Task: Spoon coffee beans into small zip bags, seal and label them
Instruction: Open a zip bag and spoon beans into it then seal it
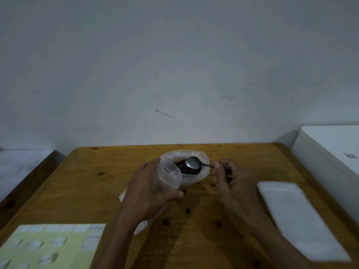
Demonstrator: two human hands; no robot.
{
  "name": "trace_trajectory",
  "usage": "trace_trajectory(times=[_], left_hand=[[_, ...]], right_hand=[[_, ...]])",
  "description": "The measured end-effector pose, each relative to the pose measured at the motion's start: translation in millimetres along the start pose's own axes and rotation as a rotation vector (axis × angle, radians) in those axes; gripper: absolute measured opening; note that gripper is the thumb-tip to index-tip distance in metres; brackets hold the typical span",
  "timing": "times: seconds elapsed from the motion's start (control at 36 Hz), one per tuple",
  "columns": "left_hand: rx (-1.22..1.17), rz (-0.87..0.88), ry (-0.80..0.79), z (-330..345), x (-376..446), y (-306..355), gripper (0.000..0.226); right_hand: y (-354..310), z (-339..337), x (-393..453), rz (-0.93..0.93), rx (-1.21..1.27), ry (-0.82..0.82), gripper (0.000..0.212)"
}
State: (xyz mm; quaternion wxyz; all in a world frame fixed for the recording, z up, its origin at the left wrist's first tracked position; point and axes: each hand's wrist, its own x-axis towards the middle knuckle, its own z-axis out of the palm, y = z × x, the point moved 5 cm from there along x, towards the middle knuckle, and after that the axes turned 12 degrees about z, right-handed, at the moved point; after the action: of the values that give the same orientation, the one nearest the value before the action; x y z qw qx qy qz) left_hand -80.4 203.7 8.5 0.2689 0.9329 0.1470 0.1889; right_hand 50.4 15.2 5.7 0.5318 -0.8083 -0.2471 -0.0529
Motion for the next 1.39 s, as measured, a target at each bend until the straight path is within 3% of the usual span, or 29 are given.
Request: trace_trajectory(times=[0.14,0.33,0.44,0.69,0.89,1.22,1.39], left_hand=[[0.006,0.007,-0.005,-1.4,-1.3,-2.1,0.113],[-0.011,-0.005,-0.036,1.5,-3.0,-4.8,0.117],[-0.011,-0.005,-0.036,1.8,-3.4,-4.4,0.117],[0.007,-0.010,-0.030,-0.2,-1.9,-6.0,0.116],[-0.025,-0.005,-0.004,-1.3,1.3,-4.1,0.113],[-0.049,0.017,0.045,-2.6,-6.6,5.3,0.110],[-0.103,0.016,0.116,-5.5,-6.1,5.5,0.106]], right_hand=[[6.8,17.1,1.7,0.089,-0.055,0.003,0.014],[27.6,30.9,1.1,0.607,0.366,-0.049,0.013],[32.8,25.3,4.4,0.723,0.523,-0.022,0.011],[10.4,1.9,6.0,0.611,0.666,-0.055,0.015],[-2.6,-6.3,-8.4,0.440,0.632,-0.158,0.017],[-10.2,-18.7,-17.3,0.279,0.572,-0.127,0.015],[-3.2,-11.5,-5.9,0.294,0.546,-0.044,0.014]])
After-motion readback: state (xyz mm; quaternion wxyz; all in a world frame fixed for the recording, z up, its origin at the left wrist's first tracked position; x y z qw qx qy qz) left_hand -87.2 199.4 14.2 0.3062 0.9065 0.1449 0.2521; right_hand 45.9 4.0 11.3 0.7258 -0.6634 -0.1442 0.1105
